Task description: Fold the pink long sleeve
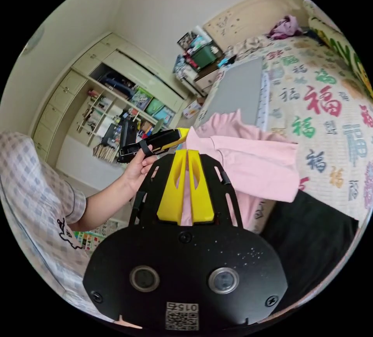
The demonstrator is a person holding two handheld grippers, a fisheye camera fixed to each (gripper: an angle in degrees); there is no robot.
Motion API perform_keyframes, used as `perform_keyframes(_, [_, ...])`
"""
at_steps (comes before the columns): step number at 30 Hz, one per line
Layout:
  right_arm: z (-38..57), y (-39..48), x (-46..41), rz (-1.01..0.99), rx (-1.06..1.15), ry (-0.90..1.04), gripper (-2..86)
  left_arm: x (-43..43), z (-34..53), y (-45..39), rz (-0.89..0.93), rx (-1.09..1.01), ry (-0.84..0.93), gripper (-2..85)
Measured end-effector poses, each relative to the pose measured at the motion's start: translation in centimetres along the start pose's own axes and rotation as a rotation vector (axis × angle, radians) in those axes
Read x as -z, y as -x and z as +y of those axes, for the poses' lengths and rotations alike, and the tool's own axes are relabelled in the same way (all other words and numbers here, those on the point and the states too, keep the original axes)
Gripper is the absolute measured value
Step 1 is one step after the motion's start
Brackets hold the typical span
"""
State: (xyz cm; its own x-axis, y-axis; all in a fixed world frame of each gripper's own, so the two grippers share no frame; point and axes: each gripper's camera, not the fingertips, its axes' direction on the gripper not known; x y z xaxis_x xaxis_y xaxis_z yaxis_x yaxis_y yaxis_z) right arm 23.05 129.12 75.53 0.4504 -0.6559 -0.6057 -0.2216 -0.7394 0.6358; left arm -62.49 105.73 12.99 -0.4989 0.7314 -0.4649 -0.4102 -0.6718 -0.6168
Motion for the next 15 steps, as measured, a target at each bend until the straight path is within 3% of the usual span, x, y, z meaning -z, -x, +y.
perform_keyframes(8, [6.8,7.7,-25.0,-0.066,0.034,0.331,-0.4,14.8,16.1,18.2,-0.167,0.224,-0.012,-0.5])
perform_keyframes(15, [12.8,8.7,-40.1,0.022,0.006,0.562,-0.4,16.4,23.9,31.0,-0.125,0.364,0.078,-0.5])
